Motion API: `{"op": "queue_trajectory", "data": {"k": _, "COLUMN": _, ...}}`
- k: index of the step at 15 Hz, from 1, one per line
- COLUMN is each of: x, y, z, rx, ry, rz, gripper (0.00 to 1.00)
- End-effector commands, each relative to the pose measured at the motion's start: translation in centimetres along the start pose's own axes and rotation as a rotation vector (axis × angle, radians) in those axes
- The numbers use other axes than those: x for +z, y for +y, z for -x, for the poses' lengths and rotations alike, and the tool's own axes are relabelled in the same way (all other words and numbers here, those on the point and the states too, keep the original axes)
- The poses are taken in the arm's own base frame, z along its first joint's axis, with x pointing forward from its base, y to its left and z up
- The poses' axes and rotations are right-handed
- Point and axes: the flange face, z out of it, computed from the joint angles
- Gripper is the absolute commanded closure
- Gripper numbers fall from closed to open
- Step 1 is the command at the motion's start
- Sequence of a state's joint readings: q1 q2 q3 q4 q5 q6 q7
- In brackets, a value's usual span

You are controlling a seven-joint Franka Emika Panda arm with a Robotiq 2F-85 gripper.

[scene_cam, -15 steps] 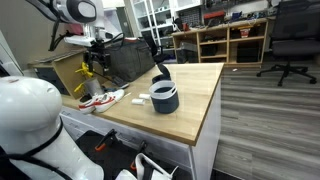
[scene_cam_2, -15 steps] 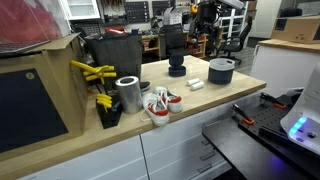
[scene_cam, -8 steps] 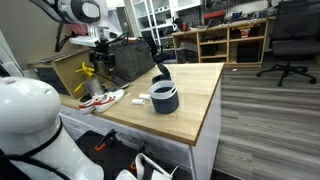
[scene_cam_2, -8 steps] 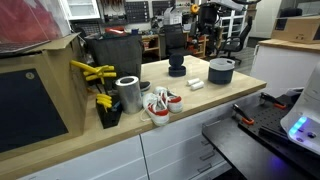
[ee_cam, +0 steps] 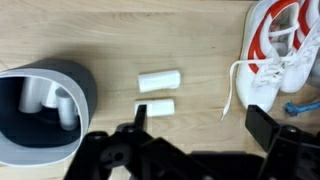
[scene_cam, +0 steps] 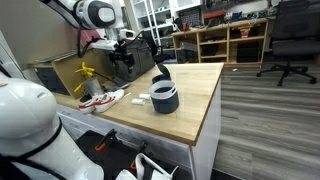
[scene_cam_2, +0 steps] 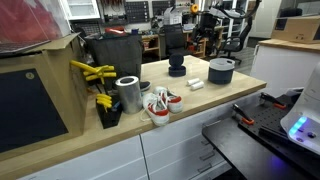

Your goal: Remove the white object from the container

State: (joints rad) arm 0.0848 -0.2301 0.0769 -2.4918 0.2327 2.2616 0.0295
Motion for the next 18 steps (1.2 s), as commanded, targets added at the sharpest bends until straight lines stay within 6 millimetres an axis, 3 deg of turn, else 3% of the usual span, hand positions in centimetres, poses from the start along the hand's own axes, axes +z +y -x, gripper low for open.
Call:
{"op": "queue_trajectory", "data": {"k": 1, "x": 0.4, "y": 2.3, "z": -2.5, "rx": 0.051, "ry": 0.063, "rz": 0.045, "gripper": 0.0}}
{"op": "queue_trajectory", "data": {"k": 8, "x": 1.3, "y": 9.0, "z": -5.9, "rx": 0.219, "ry": 0.131, "rz": 0.161, "gripper": 0.0}}
{"op": "queue_trajectory", "data": {"k": 18, "x": 3.2, "y": 14.5, "z": -5.9, "rx": 0.253, "ry": 0.074, "rz": 0.243, "gripper": 0.0}}
